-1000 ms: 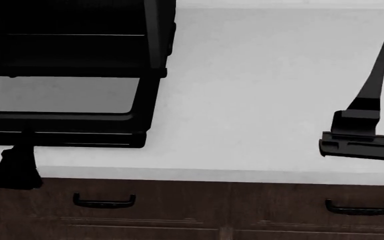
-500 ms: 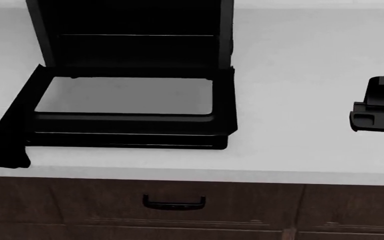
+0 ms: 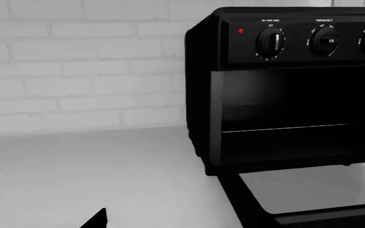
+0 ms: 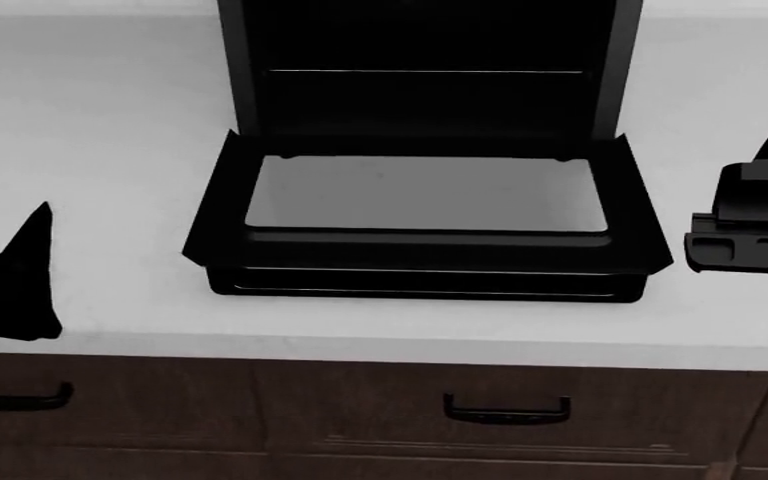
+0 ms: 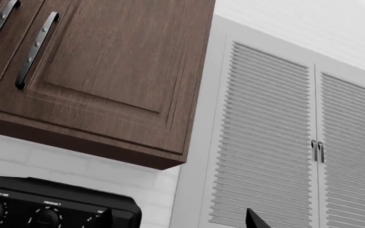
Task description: Close the toaster oven door.
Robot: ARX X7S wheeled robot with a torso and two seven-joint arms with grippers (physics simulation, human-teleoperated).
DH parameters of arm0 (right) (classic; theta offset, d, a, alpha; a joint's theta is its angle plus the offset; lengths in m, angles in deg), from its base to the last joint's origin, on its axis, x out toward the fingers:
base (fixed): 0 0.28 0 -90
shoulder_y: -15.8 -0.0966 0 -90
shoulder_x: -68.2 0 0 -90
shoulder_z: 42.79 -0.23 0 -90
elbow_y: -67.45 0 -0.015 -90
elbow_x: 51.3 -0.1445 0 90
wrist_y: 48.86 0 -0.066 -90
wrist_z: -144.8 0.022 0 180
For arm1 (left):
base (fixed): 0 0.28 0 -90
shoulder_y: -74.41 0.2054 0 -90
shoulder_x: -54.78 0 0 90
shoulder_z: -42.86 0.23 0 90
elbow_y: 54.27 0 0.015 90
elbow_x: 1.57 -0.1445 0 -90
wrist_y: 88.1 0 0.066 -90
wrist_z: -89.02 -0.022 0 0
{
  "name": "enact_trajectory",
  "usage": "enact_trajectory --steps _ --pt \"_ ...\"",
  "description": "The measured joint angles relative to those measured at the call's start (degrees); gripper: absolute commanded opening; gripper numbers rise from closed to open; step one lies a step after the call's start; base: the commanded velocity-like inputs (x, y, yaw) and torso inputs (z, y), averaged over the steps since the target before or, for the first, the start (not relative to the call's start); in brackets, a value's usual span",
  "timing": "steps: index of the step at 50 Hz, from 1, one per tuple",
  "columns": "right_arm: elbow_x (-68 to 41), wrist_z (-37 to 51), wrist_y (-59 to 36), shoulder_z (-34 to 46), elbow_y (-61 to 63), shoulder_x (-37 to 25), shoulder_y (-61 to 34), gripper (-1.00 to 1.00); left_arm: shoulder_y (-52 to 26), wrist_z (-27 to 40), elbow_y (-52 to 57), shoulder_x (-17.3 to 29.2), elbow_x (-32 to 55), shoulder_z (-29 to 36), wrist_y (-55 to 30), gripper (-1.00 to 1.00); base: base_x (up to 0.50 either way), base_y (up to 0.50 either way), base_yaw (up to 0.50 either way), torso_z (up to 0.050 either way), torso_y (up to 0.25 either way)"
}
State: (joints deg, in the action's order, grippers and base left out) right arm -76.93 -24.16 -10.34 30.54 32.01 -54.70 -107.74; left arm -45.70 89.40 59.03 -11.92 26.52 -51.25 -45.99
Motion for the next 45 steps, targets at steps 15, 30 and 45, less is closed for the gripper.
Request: enact_trajectory --steps 15,30,45 --pt "-0.85 0.61 0.2 -1.03 0.58 -0.22 0.36 1.0 0.5 -0.24 -0.37 0.0 -0.06 0.76 0.95 1.0 0.48 0.0 0.0 0.0 0.0" --pt "-2.12 1.41 -0.05 -1.2 0.85 -0.66 0.05 1.0 1.06 -0.72 -1.04 0.08 -0.29 1.23 2.54 1.0 0.23 0.0 0.0 0.0 0.0" --pt "-3.81 2.09 -0.68 -2.14 1.76 -1.16 -0.22 1.0 -0.2 -10.79 -8.11 9.57 -16.39 12.59 23.82 1.0 0.0 0.0 0.0 0.0 0.0"
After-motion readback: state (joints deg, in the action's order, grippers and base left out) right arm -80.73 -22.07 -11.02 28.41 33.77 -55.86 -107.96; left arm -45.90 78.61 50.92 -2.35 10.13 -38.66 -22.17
